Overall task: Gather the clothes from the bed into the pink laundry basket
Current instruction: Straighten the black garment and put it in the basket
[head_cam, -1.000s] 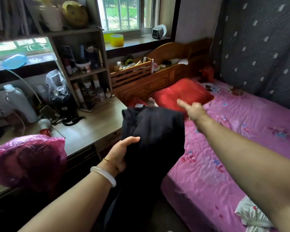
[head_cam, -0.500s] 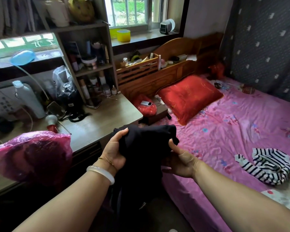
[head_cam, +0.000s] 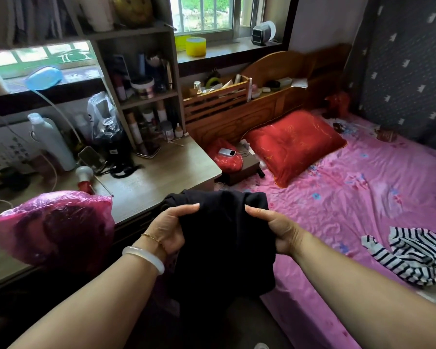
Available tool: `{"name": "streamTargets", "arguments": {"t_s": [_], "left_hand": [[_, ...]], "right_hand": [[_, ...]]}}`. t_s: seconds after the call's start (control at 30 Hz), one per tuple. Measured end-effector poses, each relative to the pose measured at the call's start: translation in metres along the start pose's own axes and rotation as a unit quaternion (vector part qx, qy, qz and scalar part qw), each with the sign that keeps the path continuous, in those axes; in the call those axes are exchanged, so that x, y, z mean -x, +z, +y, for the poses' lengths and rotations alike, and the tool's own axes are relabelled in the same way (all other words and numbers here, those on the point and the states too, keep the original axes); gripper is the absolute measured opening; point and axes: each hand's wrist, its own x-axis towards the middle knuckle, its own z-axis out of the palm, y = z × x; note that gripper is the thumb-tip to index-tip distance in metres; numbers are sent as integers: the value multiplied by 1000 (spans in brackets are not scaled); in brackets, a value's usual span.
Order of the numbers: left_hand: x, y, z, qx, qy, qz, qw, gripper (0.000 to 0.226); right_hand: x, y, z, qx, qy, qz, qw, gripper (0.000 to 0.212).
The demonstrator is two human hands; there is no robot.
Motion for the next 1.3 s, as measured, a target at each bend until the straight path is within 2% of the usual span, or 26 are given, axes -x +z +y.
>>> {"name": "streamTargets", "arguments": {"t_s": [0.1,0.2,0.3,0.43,0.6,0.67,0.73,0.83,0.9,0.97,1.0,1.03,1.1,1.2,1.3], "left_hand": [[1,2,4,-2,9,4,1000,21],[1,10,6,19,47,-3,999,20],[-1,14,1,14,81,-8,997,40],[-2,16,-2,-14,85,8,996,51],[-6,12,8,-9,66,27,997,24],[-10,7,10,-42,40,65,996,17],[-14,-2,9,-88,-8,111,990,26],[-22,-25,-4,-154,-53,177,971,76],[-32,-42,-16,-166,-47,223,960,85],[-29,-41,-21,-183,-31,260,948,119],[-27,-38,-23,-206,-19,271,940,134],[-27,-39,-25,-243,4,276,930,139],[-29,-42,-26,-349,57,232,906,136],[-34,-43,-27,-497,58,173,849,120],[-37,-42,-27,-606,19,178,775,100]], "right_hand": [[1,-2,-3,-44,-18,-32,998,50],[-2,0,1,-68,14,-75,995,71],[-7,7,8,-69,40,-89,993,74],[-7,20,5,-11,49,-101,994,68],[-13,21,-10,-15,-7,-75,997,55],[-16,22,-12,12,7,-41,999,38],[-24,20,-11,74,39,37,996,31],[-34,18,-5,145,76,129,978,34],[-36,18,0,164,87,141,972,26],[-39,15,5,179,95,139,969,21],[-40,15,8,197,96,139,966,23],[-42,13,10,220,90,142,961,30],[-50,10,12,268,63,165,947,50],[-69,5,7,341,26,175,923,82],[-84,15,-9,410,-15,144,900,81]]}}
